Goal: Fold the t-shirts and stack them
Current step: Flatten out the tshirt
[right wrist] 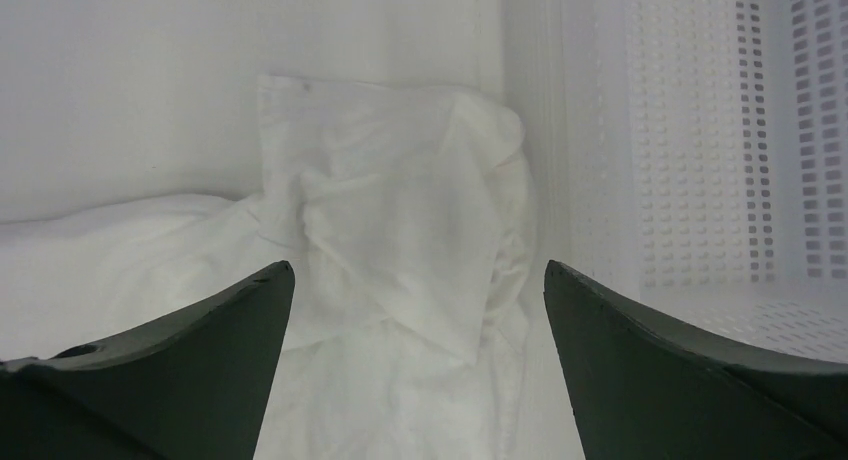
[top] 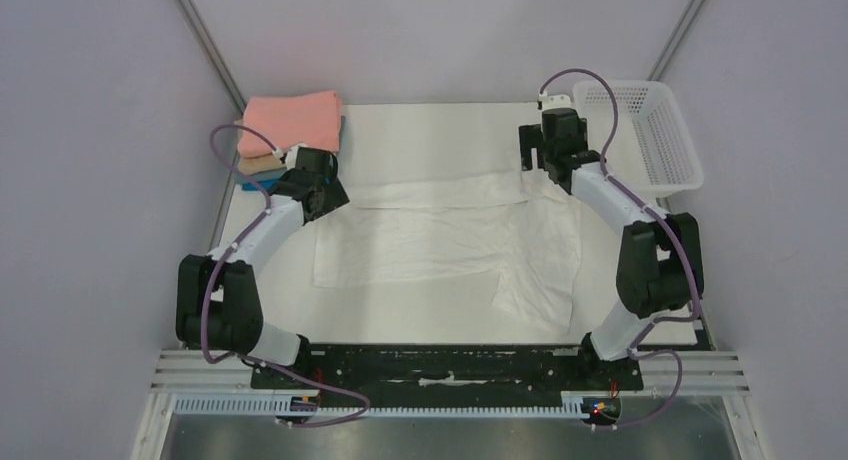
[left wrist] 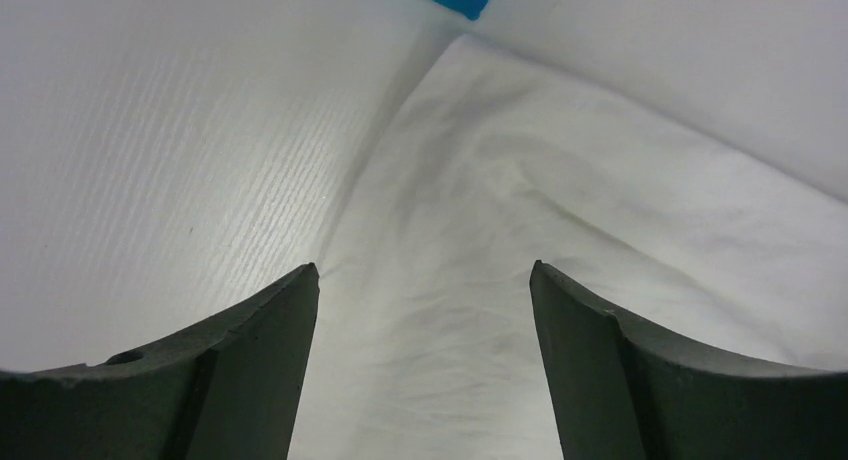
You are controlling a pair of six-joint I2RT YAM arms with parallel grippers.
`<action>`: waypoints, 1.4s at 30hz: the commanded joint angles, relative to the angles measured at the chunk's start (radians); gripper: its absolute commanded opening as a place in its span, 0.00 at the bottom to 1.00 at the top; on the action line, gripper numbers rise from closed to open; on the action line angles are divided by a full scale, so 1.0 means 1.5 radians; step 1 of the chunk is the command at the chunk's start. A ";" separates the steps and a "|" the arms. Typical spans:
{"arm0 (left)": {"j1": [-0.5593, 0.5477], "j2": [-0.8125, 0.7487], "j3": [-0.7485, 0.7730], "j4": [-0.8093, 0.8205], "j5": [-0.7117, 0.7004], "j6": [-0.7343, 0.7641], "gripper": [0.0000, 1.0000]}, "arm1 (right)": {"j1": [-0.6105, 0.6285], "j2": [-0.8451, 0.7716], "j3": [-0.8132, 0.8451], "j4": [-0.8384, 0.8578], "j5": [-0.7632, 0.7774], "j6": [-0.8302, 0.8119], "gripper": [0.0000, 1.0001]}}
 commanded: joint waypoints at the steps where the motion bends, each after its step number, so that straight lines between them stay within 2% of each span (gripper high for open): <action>1: -0.001 -0.095 -0.016 -0.010 0.024 -0.041 0.83 | 0.001 -0.152 -0.071 0.082 -0.069 0.027 0.98; 7: -0.001 -0.278 -0.173 -0.051 0.047 -0.120 0.84 | -0.004 -0.407 -0.310 0.183 -0.015 0.173 0.98; 10: -0.001 -0.369 -0.262 -0.062 0.023 -0.156 0.84 | -0.006 -0.532 -0.438 0.226 -0.063 0.206 0.98; 15: -0.001 -0.416 -0.352 -0.053 0.031 -0.198 0.84 | -0.005 -0.650 -0.551 0.203 -0.083 0.240 0.98; 19: -0.001 -0.398 -0.400 -0.006 0.051 -0.215 0.73 | -0.005 -0.669 -0.566 0.160 -0.073 0.226 0.98; 24: 0.000 -0.319 -0.405 0.043 0.058 -0.226 0.50 | -0.005 -0.652 -0.559 0.149 -0.066 0.226 0.98; 31: 0.000 -0.221 -0.397 0.104 0.073 -0.245 0.44 | -0.005 -0.645 -0.545 0.123 -0.060 0.216 0.98; 32: 0.000 -0.205 -0.397 0.113 0.077 -0.248 0.40 | -0.005 -0.647 -0.547 0.122 -0.054 0.216 0.98; 33: 0.000 -0.195 -0.391 0.109 0.074 -0.249 0.31 | -0.006 -0.650 -0.548 0.122 -0.051 0.217 0.98; 35: 0.000 -0.188 -0.385 0.105 0.072 -0.252 0.05 | -0.006 -0.652 -0.549 0.119 -0.048 0.219 0.98; 39: 0.000 -0.214 -0.392 0.114 0.071 -0.253 0.02 | -0.006 -0.651 -0.545 0.081 -0.057 0.222 0.98; 42: 0.000 -0.262 -0.399 0.104 0.061 -0.249 0.02 | -0.003 -0.639 -0.529 0.001 -0.075 0.226 0.98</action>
